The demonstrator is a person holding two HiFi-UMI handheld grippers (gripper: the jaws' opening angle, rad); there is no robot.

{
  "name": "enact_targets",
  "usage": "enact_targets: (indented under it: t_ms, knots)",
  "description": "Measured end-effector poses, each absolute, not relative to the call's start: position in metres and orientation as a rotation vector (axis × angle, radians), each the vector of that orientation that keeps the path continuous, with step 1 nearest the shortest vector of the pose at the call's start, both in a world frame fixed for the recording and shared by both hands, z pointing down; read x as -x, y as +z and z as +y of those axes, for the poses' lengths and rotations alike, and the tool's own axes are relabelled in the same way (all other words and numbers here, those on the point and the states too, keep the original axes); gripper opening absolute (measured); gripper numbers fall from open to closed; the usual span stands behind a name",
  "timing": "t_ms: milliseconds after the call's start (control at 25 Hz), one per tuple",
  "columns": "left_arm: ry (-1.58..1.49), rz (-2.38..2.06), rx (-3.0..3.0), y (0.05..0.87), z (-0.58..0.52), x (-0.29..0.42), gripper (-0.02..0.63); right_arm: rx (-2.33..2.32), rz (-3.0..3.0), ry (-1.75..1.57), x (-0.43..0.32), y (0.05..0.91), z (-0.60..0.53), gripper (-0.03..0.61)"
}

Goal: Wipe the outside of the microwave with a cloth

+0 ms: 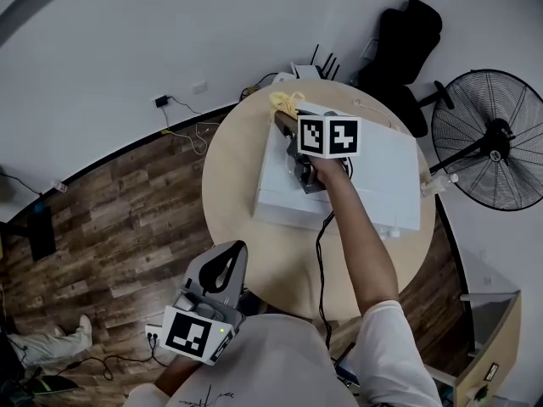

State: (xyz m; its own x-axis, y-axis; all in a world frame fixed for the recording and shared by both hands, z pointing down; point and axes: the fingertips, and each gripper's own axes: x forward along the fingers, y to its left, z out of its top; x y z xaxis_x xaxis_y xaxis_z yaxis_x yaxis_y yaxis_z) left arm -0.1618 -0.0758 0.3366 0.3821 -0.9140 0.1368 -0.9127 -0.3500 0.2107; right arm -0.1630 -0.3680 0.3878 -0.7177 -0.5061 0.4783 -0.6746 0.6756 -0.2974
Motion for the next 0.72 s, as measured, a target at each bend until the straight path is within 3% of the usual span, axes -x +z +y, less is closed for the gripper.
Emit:
enact_targets:
  t_ms: [720]
  knots:
    - [-0.029,-1.281,-2.588,0.324,-0.091,0.060,-0.008,-1.355,-2.428,0.785,-0.072,0.364,-0.371,0.129]
